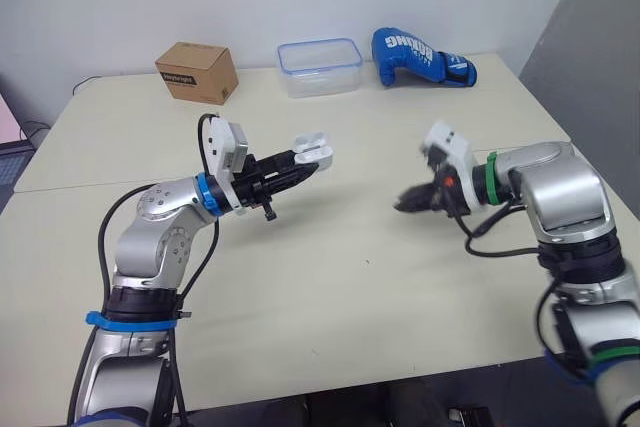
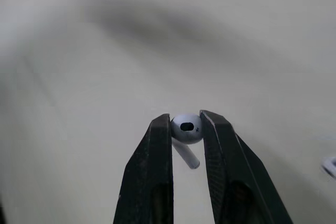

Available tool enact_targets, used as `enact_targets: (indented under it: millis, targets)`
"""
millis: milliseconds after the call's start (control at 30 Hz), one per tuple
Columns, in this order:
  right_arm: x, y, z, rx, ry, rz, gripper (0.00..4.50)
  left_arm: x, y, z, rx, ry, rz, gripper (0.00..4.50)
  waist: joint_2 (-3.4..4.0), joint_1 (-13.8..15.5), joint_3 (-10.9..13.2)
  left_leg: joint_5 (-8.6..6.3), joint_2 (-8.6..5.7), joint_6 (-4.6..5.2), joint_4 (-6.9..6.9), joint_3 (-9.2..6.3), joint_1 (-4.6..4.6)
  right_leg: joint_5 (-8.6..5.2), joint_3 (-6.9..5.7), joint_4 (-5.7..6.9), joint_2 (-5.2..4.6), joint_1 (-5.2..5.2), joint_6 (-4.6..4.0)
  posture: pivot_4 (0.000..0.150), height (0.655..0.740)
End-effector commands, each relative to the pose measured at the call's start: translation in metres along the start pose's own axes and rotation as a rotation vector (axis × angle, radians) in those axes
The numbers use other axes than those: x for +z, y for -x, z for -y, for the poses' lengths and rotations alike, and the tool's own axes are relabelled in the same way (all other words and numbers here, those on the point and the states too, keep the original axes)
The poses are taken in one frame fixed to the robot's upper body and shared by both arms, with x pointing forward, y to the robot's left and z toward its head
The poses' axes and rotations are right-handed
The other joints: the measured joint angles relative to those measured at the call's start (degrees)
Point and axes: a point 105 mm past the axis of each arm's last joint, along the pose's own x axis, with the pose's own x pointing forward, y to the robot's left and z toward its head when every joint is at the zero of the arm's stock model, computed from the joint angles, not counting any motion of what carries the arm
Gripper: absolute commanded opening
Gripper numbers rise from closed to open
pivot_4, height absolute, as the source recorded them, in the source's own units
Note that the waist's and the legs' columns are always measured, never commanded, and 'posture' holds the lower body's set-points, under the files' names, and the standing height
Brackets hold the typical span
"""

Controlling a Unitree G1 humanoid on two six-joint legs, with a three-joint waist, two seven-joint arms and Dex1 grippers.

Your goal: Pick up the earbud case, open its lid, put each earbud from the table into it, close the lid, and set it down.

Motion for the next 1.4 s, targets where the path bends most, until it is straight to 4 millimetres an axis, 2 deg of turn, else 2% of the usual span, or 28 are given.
enact_targets:
  millis: [33, 200, 333, 633, 967, 1167, 1400]
  targets:
    - [0.028, 0.010, -0.007, -0.002, -0.134, 0.261, 0.43, 0.012, -0.006, -0.003, 0.010, -0.044, 0.051, 0.76, 0.00, 0.0, 0.0, 0.00, -0.01, 0.00, -0.01, 0.00, 0.00, 0.00, 0.00, 0.00, -0.01, 0.00, 0.00, 0.150, 0.7400]
    - [0.046, 0.002, -0.023, 0.059, -0.299, 0.527, 0.43, 0.010, -0.013, -0.006, 0.016, -0.036, 0.066, 0.76, 0.04, 0.0, 0.0, 0.01, -0.04, -0.01, 0.00, -0.04, -0.01, 0.00, 0.00, 0.02, -0.02, -0.02, 0.00, 0.150, 0.7400]
    - [0.056, -0.002, -0.038, 0.066, -0.335, 0.611, 0.43, 0.013, -0.024, -0.011, 0.031, -0.041, 0.095, 0.76, 0.09, 0.2, -0.1, 0.04, -0.08, -0.07, -0.01, -0.08, -0.03, 0.00, 0.00, 0.04, -0.06, -0.06, 0.00, 0.150, 0.7400]
    - [0.059, -0.016, -0.056, 0.073, -0.324, 0.577, 0.43, 0.010, -0.044, 0.000, -0.039, -0.013, 0.097, 0.76, 0.13, -1.1, -0.1, 0.04, -0.05, -0.06, -0.06, -0.01, -0.01, 0.00, 0.05, 0.09, -0.04, -0.10, 0.00, 0.150, 0.7400]
    - [0.065, -0.025, -0.073, 0.127, -0.311, 0.561, 0.43, 0.005, -0.063, 0.001, -0.052, 0.001, 0.079, 0.76, 0.14, -1.3, -0.1, 0.04, -0.06, -0.06, -0.06, -0.02, -0.01, 0.00, 0.05, 0.07, -0.04, -0.09, 0.00, 0.150, 0.7400]
    - [0.055, -0.035, -0.075, 0.110, -0.233, 0.522, 0.43, 0.010, -0.064, 0.002, -0.084, 0.027, 0.074, 0.76, 0.14, -1.7, -0.1, 0.04, -0.06, -0.06, -0.07, -0.02, -0.01, 0.00, 0.05, 0.07, -0.04, -0.09, 0.00, 0.150, 0.7400]
    - [0.048, -0.045, -0.078, 0.098, -0.116, 0.515, 0.43, 0.015, -0.056, 0.001, -0.101, 0.030, 0.063, 0.76, 0.14, -1.8, -0.1, 0.04, -0.06, -0.06, -0.06, -0.03, -0.01, 0.00, 0.04, 0.05, -0.04, -0.08, 0.00, 0.150, 0.7400]
